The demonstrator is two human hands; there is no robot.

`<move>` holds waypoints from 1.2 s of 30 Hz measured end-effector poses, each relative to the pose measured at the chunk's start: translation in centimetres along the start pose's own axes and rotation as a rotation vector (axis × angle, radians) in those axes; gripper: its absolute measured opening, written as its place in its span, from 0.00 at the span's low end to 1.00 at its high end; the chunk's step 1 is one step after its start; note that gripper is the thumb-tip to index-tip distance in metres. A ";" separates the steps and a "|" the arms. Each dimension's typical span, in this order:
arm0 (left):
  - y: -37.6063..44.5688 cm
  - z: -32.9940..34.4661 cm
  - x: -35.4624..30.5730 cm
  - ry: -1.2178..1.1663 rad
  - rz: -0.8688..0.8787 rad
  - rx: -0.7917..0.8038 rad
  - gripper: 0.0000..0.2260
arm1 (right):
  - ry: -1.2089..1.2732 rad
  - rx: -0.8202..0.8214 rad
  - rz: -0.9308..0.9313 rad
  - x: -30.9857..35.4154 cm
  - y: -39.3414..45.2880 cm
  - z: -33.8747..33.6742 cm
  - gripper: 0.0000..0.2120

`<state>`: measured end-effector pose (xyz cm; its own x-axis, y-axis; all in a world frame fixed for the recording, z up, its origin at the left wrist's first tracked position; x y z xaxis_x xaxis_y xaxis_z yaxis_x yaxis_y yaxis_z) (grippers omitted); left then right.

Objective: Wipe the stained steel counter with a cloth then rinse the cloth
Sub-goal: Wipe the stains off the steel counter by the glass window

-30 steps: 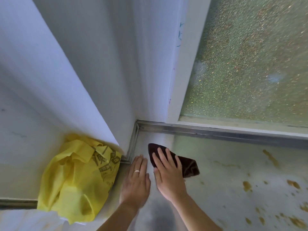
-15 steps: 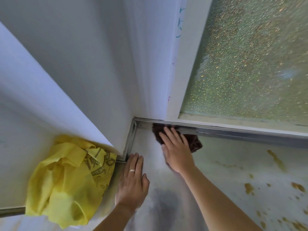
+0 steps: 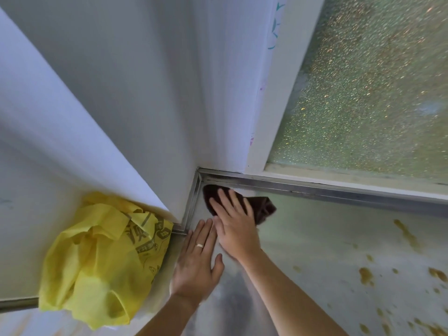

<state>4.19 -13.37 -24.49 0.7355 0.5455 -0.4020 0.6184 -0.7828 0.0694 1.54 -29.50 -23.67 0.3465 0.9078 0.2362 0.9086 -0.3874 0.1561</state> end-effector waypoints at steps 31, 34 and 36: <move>-6.9 -0.7 0.3 0.198 -0.079 0.136 0.33 | -0.150 0.103 0.187 -1.3 -14.0 -3.0 0.25; -7.1 -0.4 0.6 0.185 -0.057 0.117 0.33 | -0.144 0.069 0.331 -6.6 -10.7 -4.1 0.23; -7.0 -0.3 0.7 0.177 -0.043 0.104 0.34 | -0.093 0.058 0.465 -9.9 -9.9 -5.2 0.22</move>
<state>0.46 -7.38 -24.95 0.7517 0.6161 -0.2355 0.6254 -0.7792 -0.0423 -12.06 -35.52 -22.60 0.7368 0.6514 0.1811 0.6624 -0.7492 0.0000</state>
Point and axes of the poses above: each hand's wrist, its own y-axis towards the middle knuckle, its own z-axis out of the palm, x = y × z, the point moved 1 cm from there along y, towards the middle knuckle, and after that the axes turned 5 degrees about -y, right-handed, at the moved point
